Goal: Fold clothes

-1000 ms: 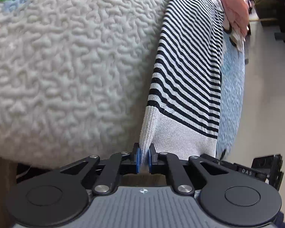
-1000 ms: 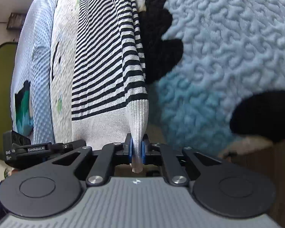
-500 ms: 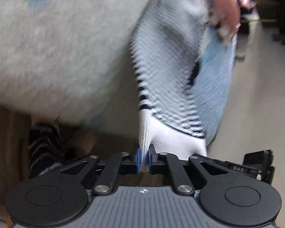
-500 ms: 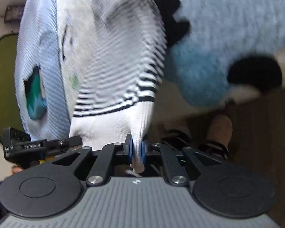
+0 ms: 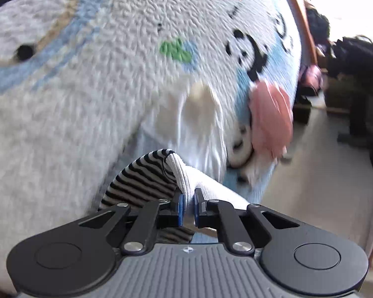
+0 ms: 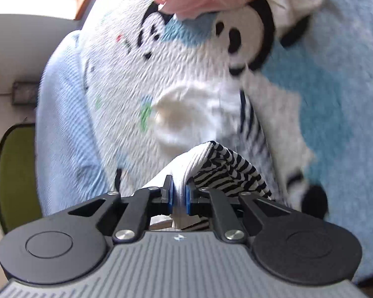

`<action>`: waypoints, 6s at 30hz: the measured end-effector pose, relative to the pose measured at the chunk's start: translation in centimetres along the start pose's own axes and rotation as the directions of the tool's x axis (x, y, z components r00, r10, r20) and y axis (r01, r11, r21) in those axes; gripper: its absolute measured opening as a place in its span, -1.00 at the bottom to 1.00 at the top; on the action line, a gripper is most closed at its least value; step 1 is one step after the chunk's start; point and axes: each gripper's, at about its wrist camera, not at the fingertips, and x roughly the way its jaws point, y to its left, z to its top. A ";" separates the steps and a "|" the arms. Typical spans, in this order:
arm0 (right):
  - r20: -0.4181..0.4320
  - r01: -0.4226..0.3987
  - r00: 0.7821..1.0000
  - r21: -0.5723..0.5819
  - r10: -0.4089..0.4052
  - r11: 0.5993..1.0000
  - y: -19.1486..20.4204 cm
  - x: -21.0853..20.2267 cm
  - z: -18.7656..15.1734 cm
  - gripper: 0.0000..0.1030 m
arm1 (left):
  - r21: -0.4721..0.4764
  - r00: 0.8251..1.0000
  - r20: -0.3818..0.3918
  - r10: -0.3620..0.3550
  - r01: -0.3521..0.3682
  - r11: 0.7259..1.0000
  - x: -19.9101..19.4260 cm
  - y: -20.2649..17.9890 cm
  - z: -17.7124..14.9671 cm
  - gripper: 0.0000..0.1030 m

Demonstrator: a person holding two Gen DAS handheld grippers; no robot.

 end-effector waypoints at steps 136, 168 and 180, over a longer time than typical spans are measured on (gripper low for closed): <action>0.730 -0.204 0.634 0.476 -0.255 0.855 -7.0 11.9 -25.7 -0.20 | 0.977 0.859 0.128 0.495 -0.022 -0.214 13.8 -8.0 -3.7 -0.05; 0.743 -0.288 0.653 0.423 -0.148 0.859 -8.7 13.2 -24.0 -0.26 | 0.921 0.708 -0.375 0.598 0.357 0.154 23.8 -14.0 8.9 -0.46; 0.760 -0.372 0.635 0.458 -0.138 0.808 -9.7 13.9 -24.2 -0.71 | 0.944 0.770 -0.254 0.585 0.329 -0.023 23.1 -12.1 5.4 -0.67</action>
